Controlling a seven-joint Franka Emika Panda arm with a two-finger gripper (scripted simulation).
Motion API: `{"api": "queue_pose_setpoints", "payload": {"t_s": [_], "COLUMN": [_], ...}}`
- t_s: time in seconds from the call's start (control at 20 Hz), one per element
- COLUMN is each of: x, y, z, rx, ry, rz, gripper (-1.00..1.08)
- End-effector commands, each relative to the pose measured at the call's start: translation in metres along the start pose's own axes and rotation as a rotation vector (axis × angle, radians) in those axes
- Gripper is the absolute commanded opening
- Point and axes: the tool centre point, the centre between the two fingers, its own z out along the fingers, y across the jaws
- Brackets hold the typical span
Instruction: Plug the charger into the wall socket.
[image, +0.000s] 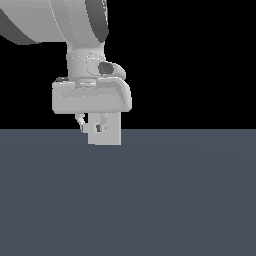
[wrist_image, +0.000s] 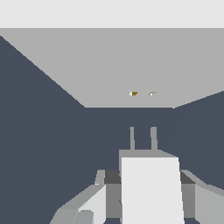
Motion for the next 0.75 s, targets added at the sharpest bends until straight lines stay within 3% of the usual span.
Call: {"api": "queue_pose_setpoints", "payload": {"t_s": [0.0,0.35,0.7], "x": [0.008,0.032,0.039], "y": [0.0,0.001,0.0], "z": [0.001,0.005,0.006], "rx": [0.0,0.0,0.0], "ry": [0.0,0.0,0.0], "rz": [0.001,0.001,0.001], "gripper": [-1.0,-1.0,-1.0]}}
